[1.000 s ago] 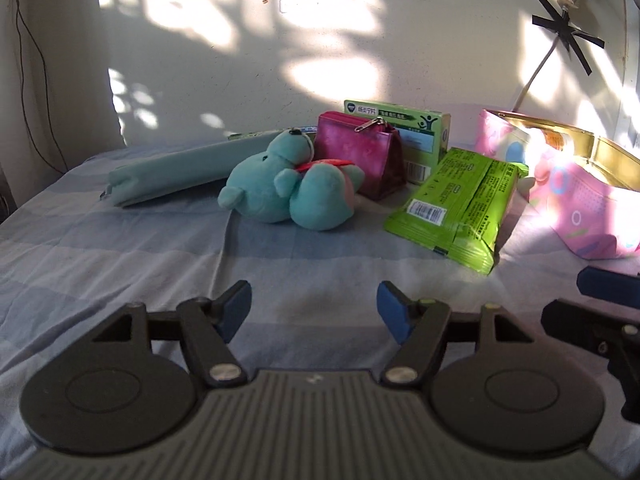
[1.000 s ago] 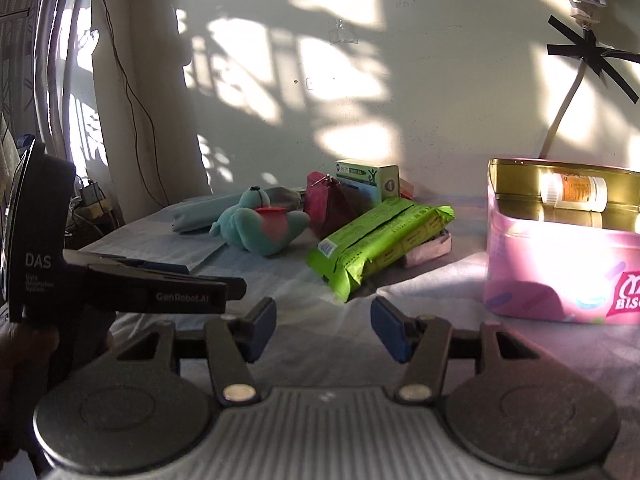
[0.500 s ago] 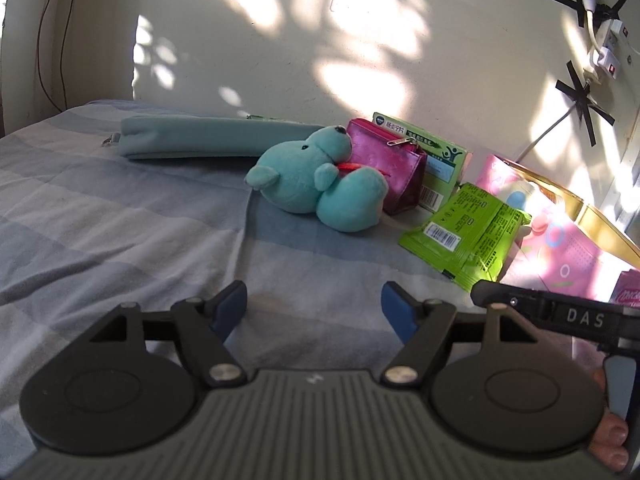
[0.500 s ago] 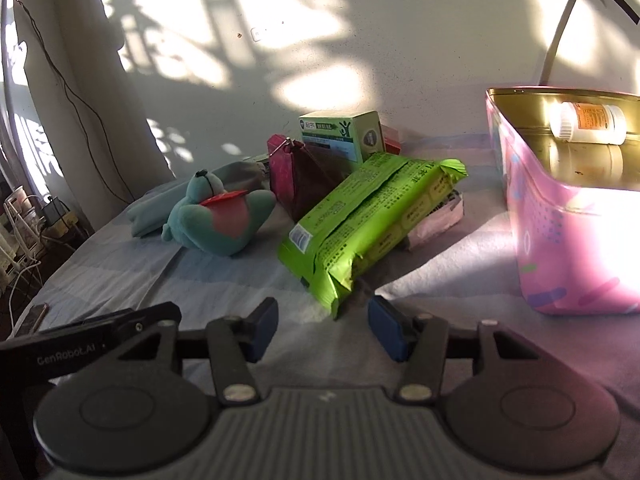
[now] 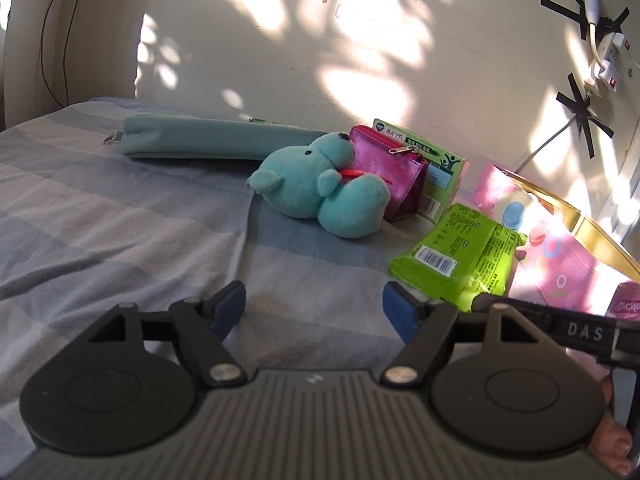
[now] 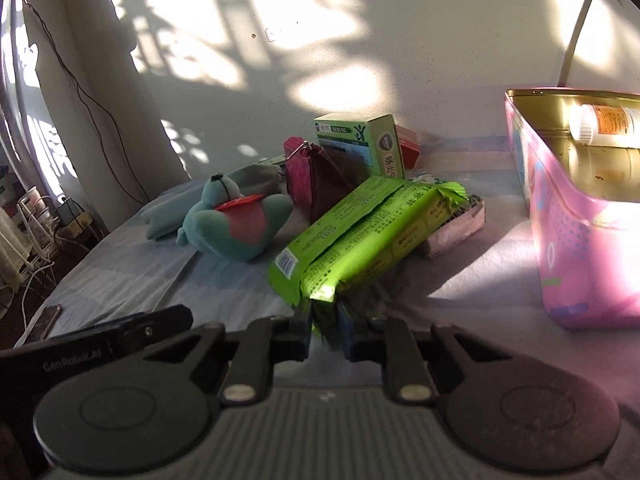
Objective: Organize objects
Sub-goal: 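Grasp the green snack packet with the left tool, then lower the green packet into the pink tin and open the left tool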
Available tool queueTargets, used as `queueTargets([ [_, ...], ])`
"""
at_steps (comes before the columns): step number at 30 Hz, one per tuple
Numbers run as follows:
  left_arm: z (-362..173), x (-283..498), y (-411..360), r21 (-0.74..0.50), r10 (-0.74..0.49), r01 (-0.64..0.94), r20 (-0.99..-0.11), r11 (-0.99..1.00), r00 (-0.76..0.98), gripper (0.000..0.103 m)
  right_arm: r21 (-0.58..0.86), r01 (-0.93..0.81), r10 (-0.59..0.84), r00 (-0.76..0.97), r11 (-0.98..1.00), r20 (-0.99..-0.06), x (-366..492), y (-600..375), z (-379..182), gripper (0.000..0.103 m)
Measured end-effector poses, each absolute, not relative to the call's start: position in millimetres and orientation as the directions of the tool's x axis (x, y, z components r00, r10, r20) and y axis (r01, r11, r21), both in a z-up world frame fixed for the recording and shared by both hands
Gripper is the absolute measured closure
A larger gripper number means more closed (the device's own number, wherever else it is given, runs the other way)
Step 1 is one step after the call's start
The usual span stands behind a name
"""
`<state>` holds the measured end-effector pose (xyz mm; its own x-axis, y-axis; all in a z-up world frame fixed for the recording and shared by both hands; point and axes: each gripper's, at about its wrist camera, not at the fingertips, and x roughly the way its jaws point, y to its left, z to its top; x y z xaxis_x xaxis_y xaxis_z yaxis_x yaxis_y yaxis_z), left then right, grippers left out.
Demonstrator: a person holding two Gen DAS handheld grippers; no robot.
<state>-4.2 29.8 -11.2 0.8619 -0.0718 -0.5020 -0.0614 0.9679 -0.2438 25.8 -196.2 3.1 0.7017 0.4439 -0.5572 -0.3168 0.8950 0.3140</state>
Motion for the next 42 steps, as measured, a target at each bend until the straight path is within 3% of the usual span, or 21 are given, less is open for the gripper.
queueTargets([
  [8,-12,-4,38,-0.321,-0.18,0.013,-0.498,0.947,0.848,0.025,0.33,-0.551,0.618,0.494,0.766,-0.612,-63,-228,6,0.09],
  [14,-5,-13,23,-0.418,-0.365,0.148,-0.507,0.896,0.781,0.025,0.35,-0.448,0.565,0.576,0.822,-0.59,-89,-270,7,0.075],
  [21,0,-22,-7,-0.533,-0.581,0.292,-0.524,0.794,0.622,0.027,0.466,-0.418,0.624,0.567,0.78,-0.537,-75,-280,2,0.069],
  [23,-7,-18,-15,-0.55,-0.6,0.289,-0.548,0.783,0.583,0.032,0.476,-0.412,0.628,0.56,0.777,-0.54,-72,-278,-2,0.067],
  [25,-16,-15,-20,-0.574,-0.622,0.287,-0.556,0.767,0.552,0.049,0.488,-0.414,0.639,0.555,0.768,-0.533,-69,-277,-5,0.067],
  [26,-16,-17,-21,-0.571,-0.617,0.285,-0.551,0.77,0.562,0.052,0.495,-0.415,0.644,0.555,0.763,-0.527,-68,-276,-7,0.067],
  [31,-2,-17,-31,-0.548,-0.604,0.296,-0.549,0.782,0.578,0.054,0.487,-0.43,0.647,0.575,0.76,-0.501,-69,-271,-5,0.071],
  [42,80,27,-107,-0.422,-0.63,0.474,-0.423,0.773,0.651,0.054,0.405,-0.413,0.544,0.787,0.815,-0.291,-55,-326,51,0.072],
])
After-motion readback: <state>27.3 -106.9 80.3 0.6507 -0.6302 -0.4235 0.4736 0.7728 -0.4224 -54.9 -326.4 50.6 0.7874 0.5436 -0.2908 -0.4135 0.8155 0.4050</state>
